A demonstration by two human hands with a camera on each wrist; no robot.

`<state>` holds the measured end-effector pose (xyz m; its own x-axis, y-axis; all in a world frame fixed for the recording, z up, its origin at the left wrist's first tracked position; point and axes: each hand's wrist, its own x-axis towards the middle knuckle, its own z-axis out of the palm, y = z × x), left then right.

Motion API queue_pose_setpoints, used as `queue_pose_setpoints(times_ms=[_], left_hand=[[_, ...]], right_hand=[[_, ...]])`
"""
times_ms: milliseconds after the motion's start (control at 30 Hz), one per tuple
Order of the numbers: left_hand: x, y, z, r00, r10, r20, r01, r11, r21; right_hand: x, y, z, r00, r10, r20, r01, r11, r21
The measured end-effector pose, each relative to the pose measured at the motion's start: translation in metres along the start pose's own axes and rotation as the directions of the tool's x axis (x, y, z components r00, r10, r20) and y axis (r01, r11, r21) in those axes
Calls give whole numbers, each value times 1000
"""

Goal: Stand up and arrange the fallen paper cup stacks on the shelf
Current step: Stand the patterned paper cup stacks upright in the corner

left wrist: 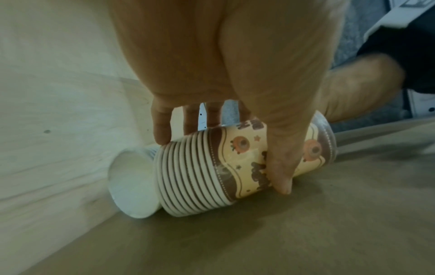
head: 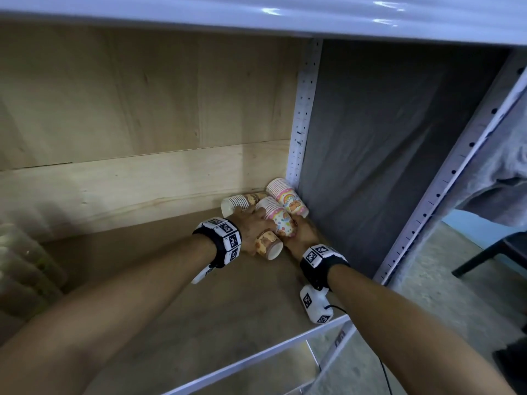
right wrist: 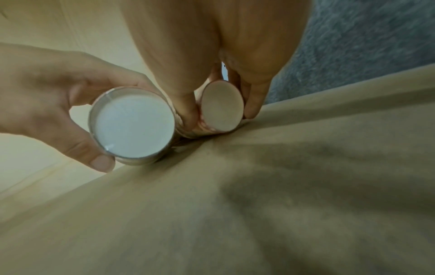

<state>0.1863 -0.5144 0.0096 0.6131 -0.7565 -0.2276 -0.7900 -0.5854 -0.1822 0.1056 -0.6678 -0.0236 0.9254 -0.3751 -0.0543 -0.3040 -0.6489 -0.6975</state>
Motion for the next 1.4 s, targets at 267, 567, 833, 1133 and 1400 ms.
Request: queue_pose_setpoints(times_ms=[267,567,833,1133,1400], left_hand=[[-8,-11,-4,998,-32,-53,21,983,-183],[-44,-20,-21,968,-197,-158,114,899,-424],[-89,-39,-42,930,-344,-129,209,784,-584],[-142,-64,-48,881,-474,1,371,688,-624],[-187,-84,-45,811,-574,110,527,637,-563]], right_hand=[[-3,-8,-5,999,-4,-34,3,999,-33],[-10,-34,-22,993,-87,-78,79,991,-104],[-14,-76,-27,987,-143,-78,122,966,-226],[-23,-121,-10,960,-277,40,277,920,-279],[-31,-160,19,921,-365,138,389,890,-240]])
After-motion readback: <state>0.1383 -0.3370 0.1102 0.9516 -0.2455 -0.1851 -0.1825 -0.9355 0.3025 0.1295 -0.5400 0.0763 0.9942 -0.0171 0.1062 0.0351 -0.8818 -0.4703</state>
